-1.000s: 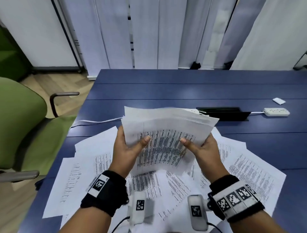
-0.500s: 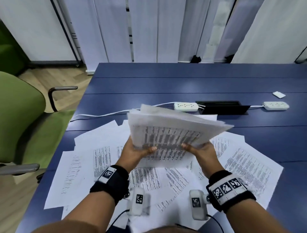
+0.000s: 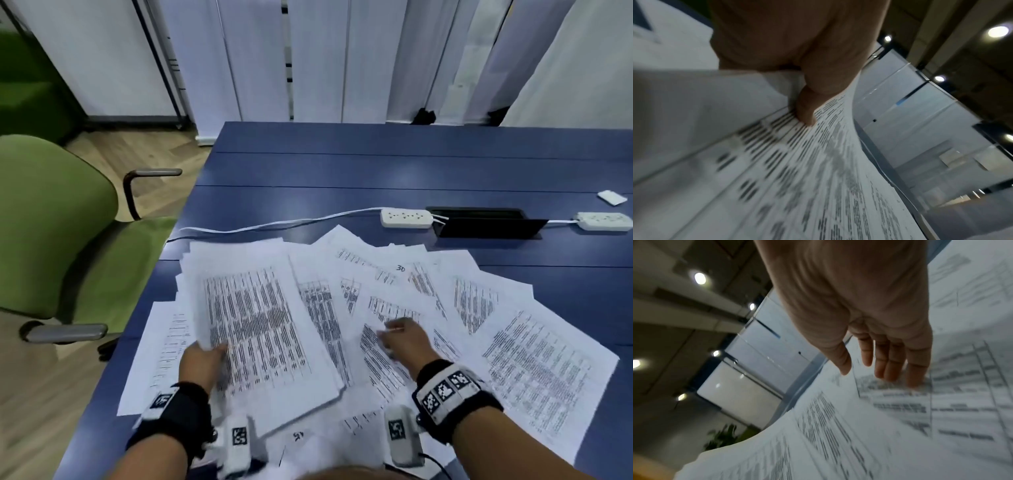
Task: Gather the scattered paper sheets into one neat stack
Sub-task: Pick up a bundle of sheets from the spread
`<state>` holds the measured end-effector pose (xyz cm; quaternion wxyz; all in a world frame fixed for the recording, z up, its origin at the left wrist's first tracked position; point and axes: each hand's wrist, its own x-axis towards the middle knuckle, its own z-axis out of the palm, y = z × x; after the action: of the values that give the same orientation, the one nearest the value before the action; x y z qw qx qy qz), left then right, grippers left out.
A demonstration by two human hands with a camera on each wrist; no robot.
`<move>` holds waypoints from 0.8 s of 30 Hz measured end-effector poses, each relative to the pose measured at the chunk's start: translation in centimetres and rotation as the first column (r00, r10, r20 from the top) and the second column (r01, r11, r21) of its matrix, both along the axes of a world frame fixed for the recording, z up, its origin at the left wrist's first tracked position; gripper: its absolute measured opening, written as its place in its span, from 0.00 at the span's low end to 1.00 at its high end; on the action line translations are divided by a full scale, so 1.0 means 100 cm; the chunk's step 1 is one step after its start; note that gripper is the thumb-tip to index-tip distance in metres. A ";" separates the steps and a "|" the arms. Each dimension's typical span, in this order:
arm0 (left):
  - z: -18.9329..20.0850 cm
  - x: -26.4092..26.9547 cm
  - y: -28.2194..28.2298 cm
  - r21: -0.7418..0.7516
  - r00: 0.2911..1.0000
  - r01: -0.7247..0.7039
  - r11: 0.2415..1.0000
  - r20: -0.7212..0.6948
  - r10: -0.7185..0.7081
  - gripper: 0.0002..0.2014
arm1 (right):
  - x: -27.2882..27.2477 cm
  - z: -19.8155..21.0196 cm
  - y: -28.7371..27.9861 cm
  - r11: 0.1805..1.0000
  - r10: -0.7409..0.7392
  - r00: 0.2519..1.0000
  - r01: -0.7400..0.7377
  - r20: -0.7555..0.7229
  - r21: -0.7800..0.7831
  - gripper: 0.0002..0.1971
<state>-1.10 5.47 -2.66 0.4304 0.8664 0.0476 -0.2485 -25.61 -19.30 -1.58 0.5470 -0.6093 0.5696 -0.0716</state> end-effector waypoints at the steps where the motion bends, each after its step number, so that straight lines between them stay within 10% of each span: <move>1: -0.005 -0.003 0.007 0.069 0.998 0.033 0.997 -0.051 -0.029 0.28 | 0.004 -0.011 0.006 0.999 0.048 0.994 -0.049 -0.093 -0.012 0.18; 7: -0.016 -0.009 0.007 0.183 0.968 0.247 0.952 -0.095 -0.233 0.44 | 0.044 -0.030 0.039 0.991 0.033 0.999 -0.033 0.001 0.129 0.30; 11: -0.010 -0.013 -0.004 0.009 0.902 0.410 0.912 -0.153 -0.404 0.41 | 0.059 -0.027 0.054 0.931 -0.027 0.984 -0.040 0.179 0.364 0.42; 15: -0.012 -0.023 -0.012 -0.116 0.812 0.540 0.834 -0.188 -0.552 0.29 | 0.052 -0.020 0.059 0.975 0.076 0.981 -0.110 0.178 0.191 0.29; 18: -0.019 -0.014 -0.012 -0.171 0.910 0.404 0.899 -0.029 -0.415 0.23 | 0.034 -0.014 0.044 1.000 0.029 0.995 -0.030 0.099 0.007 0.28; 24: -0.023 0.024 0.000 0.290 0.941 0.227 0.930 0.179 -0.286 0.29 | -0.018 -0.008 0.006 0.960 0.052 0.982 -0.100 -0.184 -0.263 0.17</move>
<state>1.30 5.47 -4.99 0.2768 0.9368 -0.0815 -0.1977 -27.41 -18.74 -2.34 0.4087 -0.7037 0.5765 -0.0737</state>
